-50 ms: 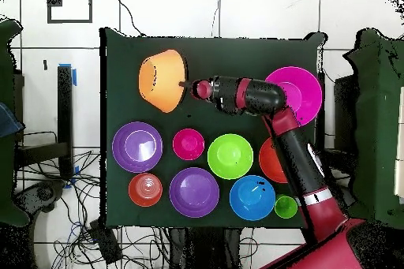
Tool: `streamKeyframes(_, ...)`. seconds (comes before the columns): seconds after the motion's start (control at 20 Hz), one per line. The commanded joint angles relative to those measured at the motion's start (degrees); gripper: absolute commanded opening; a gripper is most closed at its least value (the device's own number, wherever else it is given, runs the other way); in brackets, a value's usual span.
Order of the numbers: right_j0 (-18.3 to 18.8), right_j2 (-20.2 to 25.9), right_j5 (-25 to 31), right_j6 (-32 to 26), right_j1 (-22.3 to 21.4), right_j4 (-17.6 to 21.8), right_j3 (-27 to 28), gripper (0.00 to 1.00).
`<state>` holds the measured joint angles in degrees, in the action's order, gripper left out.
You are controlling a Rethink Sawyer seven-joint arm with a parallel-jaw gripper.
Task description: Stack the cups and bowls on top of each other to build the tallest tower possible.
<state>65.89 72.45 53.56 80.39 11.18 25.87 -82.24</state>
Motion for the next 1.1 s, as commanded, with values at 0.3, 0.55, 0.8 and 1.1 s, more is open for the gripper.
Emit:
streamKeyframes(0.3,0.03,-8.33,0.87,-20.26,1.17,5.03,7.22,1.0)
streamKeyframes(0.55,0.74,-8.76,-0.89,-18.49,0.38,6.17,6.13,1.0)
streamKeyframes(0.8,1.62,-10.03,-5.54,-12.21,-3.08,9.57,3.7,1.0)
streamKeyframes(1.1,3.02,-11.94,-15.67,-1.6,-9.89,15.06,-3.16,1.0)
